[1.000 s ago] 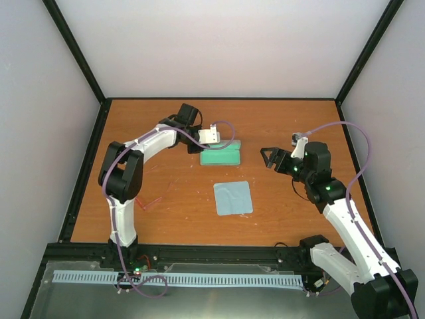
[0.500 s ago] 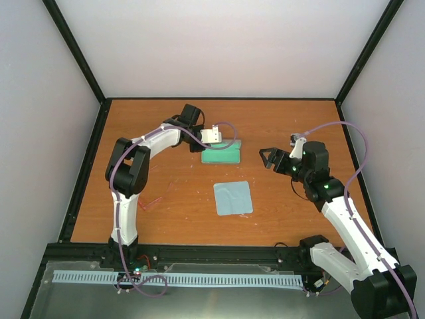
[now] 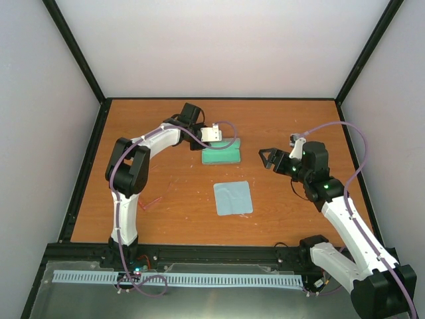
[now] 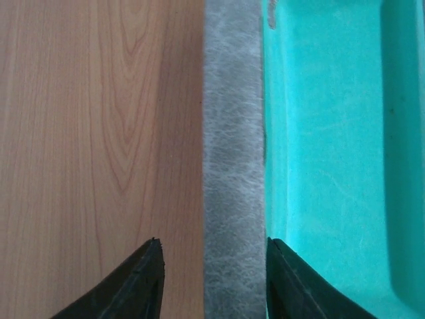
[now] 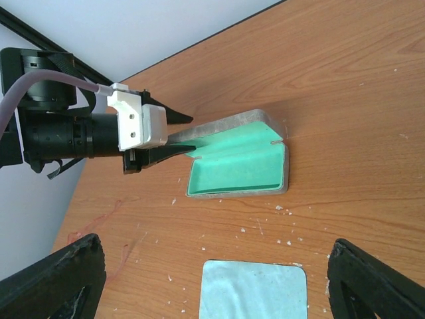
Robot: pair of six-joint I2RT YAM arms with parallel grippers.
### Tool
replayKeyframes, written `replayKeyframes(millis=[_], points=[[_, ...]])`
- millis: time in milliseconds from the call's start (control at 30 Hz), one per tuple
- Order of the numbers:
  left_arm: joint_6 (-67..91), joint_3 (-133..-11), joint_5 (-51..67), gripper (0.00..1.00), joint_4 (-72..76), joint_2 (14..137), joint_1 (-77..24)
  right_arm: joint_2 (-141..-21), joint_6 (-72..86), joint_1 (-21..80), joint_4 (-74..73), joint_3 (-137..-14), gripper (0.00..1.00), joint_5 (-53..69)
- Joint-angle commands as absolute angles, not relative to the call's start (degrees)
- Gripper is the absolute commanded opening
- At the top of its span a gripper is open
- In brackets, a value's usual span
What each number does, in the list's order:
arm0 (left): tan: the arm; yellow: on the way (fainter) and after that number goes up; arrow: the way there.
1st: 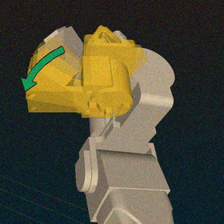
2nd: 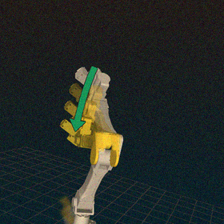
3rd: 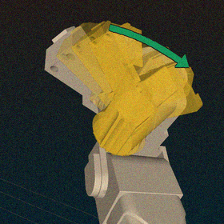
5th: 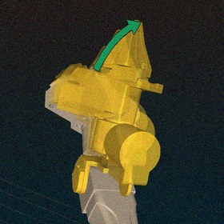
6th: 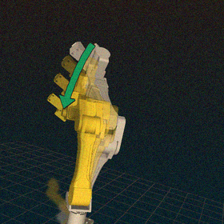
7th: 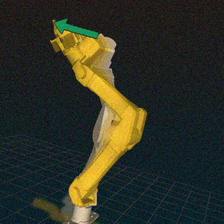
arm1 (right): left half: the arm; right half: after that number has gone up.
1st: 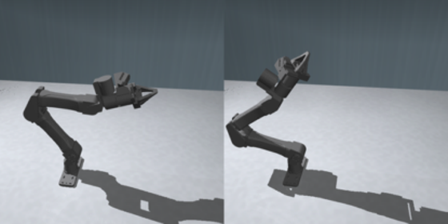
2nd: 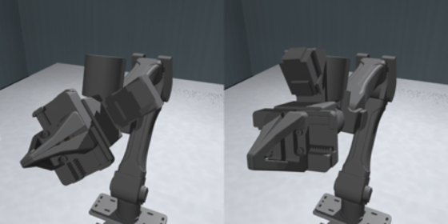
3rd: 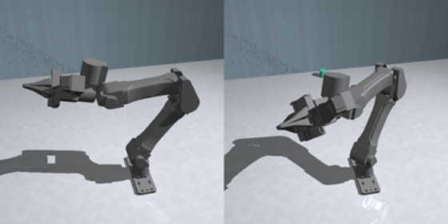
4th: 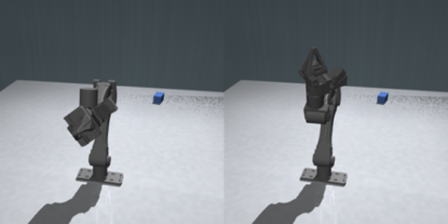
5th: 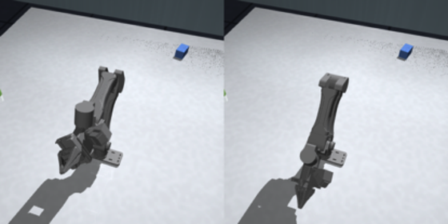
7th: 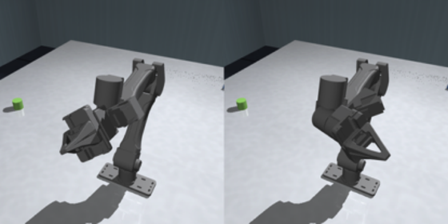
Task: Organize the sunglasses
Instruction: Place the sunglasses case at the center of the board.
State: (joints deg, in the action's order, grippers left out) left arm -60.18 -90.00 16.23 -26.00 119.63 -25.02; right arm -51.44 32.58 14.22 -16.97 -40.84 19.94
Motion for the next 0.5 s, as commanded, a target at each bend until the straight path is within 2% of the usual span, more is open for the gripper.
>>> replayKeyframes(millis=[0,100,233,400,467], points=[[-60.5,-91.0,16.0,0.50,-24.6,119.0,-24.9,-51.4,32.4,14.0,-16.5,-40.0,0.88,20.0],[-60.1,-90.6,15.7,0.63,-24.0,117.8,-25.0,-51.0,32.4,14.0,-16.7,-39.8,0.88,19.6],[-58.7,-89.3,15.9,0.70,-22.4,115.4,-25.0,-50.8,32.5,14.0,-17.6,-39.7,0.89,18.9],[-54.1,-88.3,15.5,0.72,-20.5,111.0,-24.9,-51.2,31.3,14.0,-22.7,-40.6,0.86,17.0],[-51.3,-87.5,14.9,0.72,-19.1,108.3,-24.9,-52.6,30.0,14.0,-26.5,-42.0,0.79,16.9]])
